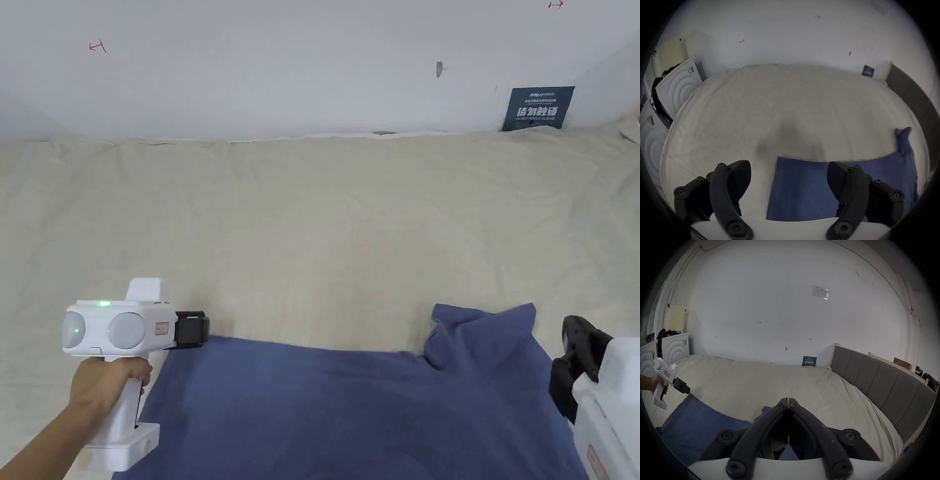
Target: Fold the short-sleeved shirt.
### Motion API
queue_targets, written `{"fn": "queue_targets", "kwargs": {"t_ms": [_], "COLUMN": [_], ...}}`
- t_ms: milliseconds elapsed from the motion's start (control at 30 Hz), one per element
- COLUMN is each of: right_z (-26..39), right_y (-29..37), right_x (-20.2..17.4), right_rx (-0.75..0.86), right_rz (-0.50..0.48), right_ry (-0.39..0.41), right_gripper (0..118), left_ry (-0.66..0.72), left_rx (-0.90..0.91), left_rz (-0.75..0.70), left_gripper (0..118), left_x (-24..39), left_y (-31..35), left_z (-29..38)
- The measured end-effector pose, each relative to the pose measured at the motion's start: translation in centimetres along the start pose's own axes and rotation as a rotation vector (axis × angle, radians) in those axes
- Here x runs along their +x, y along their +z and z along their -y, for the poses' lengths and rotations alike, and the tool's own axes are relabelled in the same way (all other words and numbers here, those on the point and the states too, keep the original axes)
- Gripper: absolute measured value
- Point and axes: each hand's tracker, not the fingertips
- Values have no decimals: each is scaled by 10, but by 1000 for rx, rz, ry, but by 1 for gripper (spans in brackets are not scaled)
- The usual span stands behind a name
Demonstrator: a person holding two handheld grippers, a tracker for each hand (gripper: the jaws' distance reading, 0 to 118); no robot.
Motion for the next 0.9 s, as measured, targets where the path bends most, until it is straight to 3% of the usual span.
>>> {"fn": "queue_targets", "kwargs": {"t_ms": [167,200,267,433,500,633,667,833,900], "right_z": [13,16,21,33,35,44,48,73,86], "right_y": [-23,-26,-33,-60,-80,-133,-148,-211,-227], "right_x": [0,0,2,20,32,54,57,59,59], "right_rx": [-53,-64,-88,-214,-279,-425,-469,-629,-681], "right_rz": [9,12,13,-17,-12,-20,-25,-9,-27], "right_ry": [9,14,18,-75,-105,-120,-113,-81,-118], "right_gripper": [1,1,1,7,24,103,113,113,110], "left_ry": [15,18,10,-62,-77,-44,-35,-40,-41], "left_rx": [-74,-83,-89,-17,-17,95,116,184,200], "left_rz": [-9,-1,47,37,30,70,82,124,135], "left_gripper": [96,90,57,5,4,4,4,4,4], "left_x": [-5,-2,5,25,29,31,31,33,34], "left_y": [-51,-56,-53,-41,-34,7,18,67,77], "left_z": [4,6,14,16,15,11,10,9,8]}}
